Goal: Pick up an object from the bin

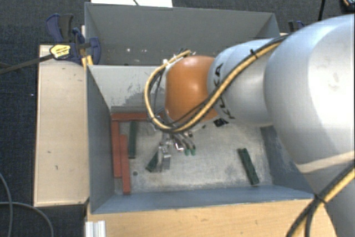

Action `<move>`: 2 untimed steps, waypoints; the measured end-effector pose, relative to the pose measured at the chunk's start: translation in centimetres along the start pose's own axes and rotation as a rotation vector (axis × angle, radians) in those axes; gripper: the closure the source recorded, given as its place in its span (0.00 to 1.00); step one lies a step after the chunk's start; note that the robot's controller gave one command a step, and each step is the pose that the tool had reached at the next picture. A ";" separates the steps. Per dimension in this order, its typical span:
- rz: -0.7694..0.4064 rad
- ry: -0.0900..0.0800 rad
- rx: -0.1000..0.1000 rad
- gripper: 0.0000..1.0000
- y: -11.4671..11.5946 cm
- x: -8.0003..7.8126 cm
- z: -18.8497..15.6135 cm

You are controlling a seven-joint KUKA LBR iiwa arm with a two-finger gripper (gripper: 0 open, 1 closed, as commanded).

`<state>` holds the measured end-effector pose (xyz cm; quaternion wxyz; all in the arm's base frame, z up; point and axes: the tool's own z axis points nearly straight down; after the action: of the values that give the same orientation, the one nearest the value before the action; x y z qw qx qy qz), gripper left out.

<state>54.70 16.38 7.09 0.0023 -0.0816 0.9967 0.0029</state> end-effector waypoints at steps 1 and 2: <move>-0.076 0.006 0.005 0.00 -0.5 1.1 0.0; -0.070 0.006 0.005 1.00 -0.6 1.1 0.0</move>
Offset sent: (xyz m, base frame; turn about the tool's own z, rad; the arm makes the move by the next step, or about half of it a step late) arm -0.0100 -0.0074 -0.0009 -0.0769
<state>53.73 15.65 7.04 -0.0005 -0.1162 0.9932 0.0003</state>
